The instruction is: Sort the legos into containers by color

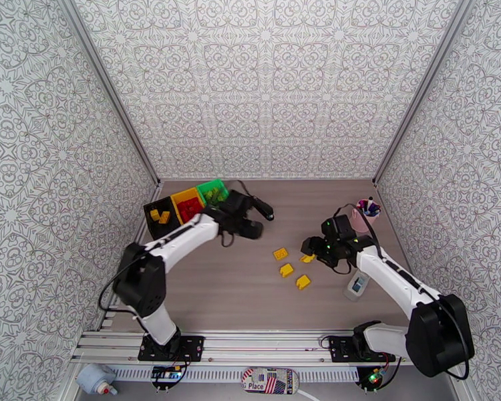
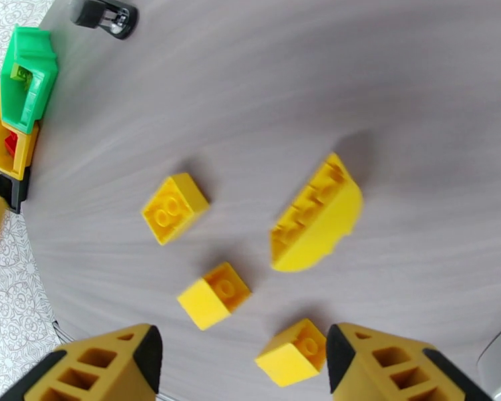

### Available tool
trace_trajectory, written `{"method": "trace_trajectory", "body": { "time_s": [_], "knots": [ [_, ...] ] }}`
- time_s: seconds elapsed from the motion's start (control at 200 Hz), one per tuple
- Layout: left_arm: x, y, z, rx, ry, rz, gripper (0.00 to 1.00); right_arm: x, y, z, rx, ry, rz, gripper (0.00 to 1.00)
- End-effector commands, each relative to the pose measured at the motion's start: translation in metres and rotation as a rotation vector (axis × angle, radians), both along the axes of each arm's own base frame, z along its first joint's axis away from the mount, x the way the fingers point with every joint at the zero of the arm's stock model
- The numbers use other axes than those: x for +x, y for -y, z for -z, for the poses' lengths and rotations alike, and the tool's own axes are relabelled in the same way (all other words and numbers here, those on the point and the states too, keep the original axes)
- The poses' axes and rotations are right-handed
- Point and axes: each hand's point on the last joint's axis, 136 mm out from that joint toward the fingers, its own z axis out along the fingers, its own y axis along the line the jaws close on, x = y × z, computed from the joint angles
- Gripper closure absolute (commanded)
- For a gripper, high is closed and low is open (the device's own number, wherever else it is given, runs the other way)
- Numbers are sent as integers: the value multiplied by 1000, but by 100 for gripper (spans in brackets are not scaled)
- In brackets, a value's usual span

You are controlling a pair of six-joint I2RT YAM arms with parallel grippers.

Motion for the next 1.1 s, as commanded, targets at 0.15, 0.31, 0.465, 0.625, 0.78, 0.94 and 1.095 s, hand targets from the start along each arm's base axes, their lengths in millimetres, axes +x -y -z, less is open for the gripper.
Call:
{"method": "trace_trajectory", "body": {
  "time_s": [0.15,0.31,0.465,0.625,0.78,0.94,1.095],
  "knots": [
    [-28,59,29,100,-19,268,12,-25,7,5,25,-24,-8,31],
    [-36,72,47,170,-29,333,12,-29,7,4,36,-26,-5,31],
    [-35,81,63,220,-33,353,13,-28,6,4,42,-28,-4,30],
    [-30,85,78,245,-51,344,22,-28,6,4,42,-28,-5,31],
    [-27,89,86,261,-60,336,34,-30,6,5,40,-31,-6,31],
    [-26,91,94,278,-64,327,42,-30,6,6,45,-30,-4,31],
    [-24,89,106,301,-84,309,45,-28,5,4,49,-26,-6,31]
  ]
}}
